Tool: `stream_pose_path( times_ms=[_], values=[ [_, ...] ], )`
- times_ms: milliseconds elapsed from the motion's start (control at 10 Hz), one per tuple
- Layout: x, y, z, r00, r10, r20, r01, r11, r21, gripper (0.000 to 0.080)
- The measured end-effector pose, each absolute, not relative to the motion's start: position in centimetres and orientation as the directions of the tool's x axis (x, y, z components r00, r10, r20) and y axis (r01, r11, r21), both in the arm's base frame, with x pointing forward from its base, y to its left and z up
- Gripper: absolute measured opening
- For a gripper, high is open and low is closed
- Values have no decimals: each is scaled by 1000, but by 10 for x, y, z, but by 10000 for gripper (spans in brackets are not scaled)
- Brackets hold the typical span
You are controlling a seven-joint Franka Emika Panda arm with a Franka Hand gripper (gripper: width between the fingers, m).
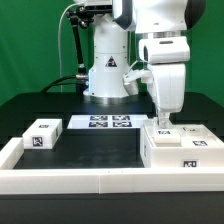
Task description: Assemble cabinet
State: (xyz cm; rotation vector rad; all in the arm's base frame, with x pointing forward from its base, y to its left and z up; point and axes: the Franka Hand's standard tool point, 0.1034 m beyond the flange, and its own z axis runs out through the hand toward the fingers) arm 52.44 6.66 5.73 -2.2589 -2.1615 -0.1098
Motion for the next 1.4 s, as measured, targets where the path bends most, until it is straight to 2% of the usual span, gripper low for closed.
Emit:
stream_pose_path(
  times_ms=[200,300,700,1400],
  values=[
    [528,65,58,32,998,56,999,-34,27,70],
    [538,66,58,31,998,53,999,-32,10,70],
    [570,66,57,26,998,52,1000,-26,-14,70],
    [577,65,56,27,998,51,999,-26,-26,71]
  ],
)
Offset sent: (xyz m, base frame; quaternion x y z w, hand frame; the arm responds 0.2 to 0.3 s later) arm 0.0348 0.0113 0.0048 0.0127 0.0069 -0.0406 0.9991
